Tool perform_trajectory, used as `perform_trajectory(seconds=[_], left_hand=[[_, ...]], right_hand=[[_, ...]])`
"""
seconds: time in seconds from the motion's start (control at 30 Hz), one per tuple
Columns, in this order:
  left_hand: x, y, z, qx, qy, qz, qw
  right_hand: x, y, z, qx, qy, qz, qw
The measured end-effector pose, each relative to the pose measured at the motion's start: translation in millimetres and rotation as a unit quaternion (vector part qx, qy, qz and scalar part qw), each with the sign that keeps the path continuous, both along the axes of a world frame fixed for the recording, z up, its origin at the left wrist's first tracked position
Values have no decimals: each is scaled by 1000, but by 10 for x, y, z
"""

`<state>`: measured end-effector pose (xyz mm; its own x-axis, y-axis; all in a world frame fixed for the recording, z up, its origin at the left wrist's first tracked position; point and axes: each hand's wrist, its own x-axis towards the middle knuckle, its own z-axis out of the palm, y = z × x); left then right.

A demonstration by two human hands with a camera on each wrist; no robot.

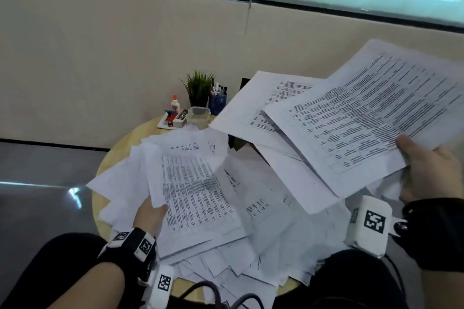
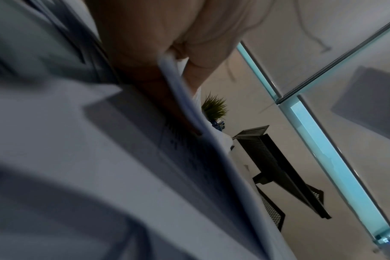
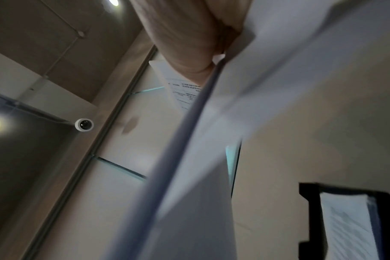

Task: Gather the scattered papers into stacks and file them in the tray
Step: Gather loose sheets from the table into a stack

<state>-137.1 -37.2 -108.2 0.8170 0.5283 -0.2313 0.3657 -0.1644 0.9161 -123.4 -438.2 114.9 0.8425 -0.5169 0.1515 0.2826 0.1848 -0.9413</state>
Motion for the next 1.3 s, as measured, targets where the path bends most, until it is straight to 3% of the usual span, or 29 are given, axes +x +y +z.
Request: perform_trajectory(seconds=[0.23, 0.4, 0.57, 0.77, 0.9, 1.1, 1.2, 1.3], left_hand=[[-1, -52, 2, -81, -38, -14, 996], [-11, -92, -4, -95, -63, -24, 993], [-22, -179, 42, -217, -80, -53, 971], [-68, -372, 147, -276, -4, -114, 954], [-34, -473, 167, -285, 35, -72, 955], [340, -325, -410, -166, 54, -10, 985], [232, -445, 13, -97, 61, -29, 993], [232, -462, 88, -63, 55, -53, 995]], right_hand=[[42, 368, -589, 29, 31, 41, 998], [28, 543, -1083, 52, 75, 23, 996], [29, 625, -1405, 50, 118, 8, 992], [-8, 761, -1654, 43, 178, 40, 982], [-47, 810, -1769, 12, 241, 75, 968], [-33, 849, -1746, -22, 249, 109, 962], [0, 770, -1737, -40, 250, 102, 962], [39, 693, -1752, -43, 251, 80, 964]])
